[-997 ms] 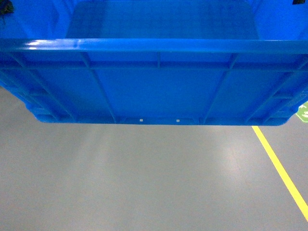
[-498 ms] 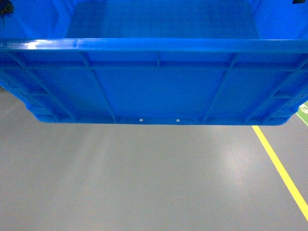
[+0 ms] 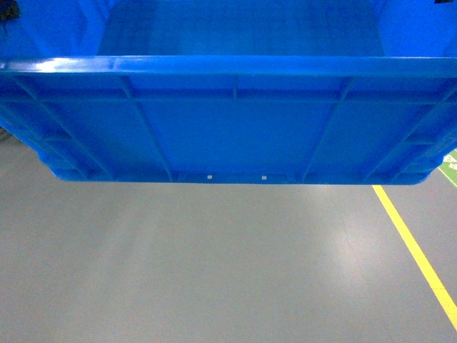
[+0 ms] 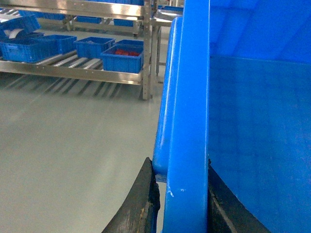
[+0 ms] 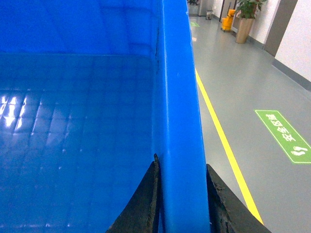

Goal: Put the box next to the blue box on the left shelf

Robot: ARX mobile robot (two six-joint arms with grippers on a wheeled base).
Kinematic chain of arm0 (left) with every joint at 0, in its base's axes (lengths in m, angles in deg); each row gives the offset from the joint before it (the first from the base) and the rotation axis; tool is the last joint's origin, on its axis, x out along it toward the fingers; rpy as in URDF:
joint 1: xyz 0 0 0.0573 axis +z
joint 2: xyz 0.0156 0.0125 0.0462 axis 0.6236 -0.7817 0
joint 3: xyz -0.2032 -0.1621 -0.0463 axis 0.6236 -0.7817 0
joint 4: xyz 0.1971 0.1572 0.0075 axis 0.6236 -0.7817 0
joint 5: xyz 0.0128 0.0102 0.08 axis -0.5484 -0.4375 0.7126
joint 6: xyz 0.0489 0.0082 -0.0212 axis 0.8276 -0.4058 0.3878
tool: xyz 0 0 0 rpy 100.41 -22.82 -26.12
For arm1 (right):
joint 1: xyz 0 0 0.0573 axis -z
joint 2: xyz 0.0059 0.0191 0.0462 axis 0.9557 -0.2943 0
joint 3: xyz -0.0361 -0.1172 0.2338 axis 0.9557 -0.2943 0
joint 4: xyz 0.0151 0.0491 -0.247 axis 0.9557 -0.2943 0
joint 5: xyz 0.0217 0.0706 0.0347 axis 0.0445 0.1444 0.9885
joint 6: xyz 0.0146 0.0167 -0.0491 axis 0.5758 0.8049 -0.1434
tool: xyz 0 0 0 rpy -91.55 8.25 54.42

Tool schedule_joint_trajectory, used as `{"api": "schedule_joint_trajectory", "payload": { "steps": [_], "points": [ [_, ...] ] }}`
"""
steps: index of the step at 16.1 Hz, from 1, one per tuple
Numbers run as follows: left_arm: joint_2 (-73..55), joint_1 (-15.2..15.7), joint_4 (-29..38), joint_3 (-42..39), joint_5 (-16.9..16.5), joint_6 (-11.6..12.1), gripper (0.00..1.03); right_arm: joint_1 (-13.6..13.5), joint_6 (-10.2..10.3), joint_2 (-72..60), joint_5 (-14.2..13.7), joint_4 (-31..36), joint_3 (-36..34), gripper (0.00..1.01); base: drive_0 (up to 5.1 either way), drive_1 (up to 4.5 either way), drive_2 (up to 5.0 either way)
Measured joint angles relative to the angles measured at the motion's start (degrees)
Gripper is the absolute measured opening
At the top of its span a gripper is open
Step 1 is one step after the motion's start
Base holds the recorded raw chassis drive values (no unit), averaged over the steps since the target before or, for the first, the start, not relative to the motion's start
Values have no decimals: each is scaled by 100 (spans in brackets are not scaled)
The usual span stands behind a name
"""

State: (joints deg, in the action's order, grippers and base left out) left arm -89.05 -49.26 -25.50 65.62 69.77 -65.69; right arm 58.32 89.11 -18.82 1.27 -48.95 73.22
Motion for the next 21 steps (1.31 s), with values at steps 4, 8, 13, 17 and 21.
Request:
{"api": "schedule_joint_trajectory", "payload": {
  "steps": [4,8,13,17,21],
  "points": [
    [0,0,-24,0,0,0,15,0,0,-2,2,-11,-2,18,4,436,-428],
    [0,0,13,0,2,2,15,0,0,0,2,4,-2,18,0,432,-432],
    [0,0,4,0,2,9,15,-2,4,-2,2,-4,-2,17,-2,429,-434],
    [0,0,-20,0,4,13,15,-2,-11,-2,0,-15,0,17,-6,426,-438],
    [2,0,-9,0,2,11,15,-2,-13,-2,0,7,-2,17,3,435,-429]
  ]
}}
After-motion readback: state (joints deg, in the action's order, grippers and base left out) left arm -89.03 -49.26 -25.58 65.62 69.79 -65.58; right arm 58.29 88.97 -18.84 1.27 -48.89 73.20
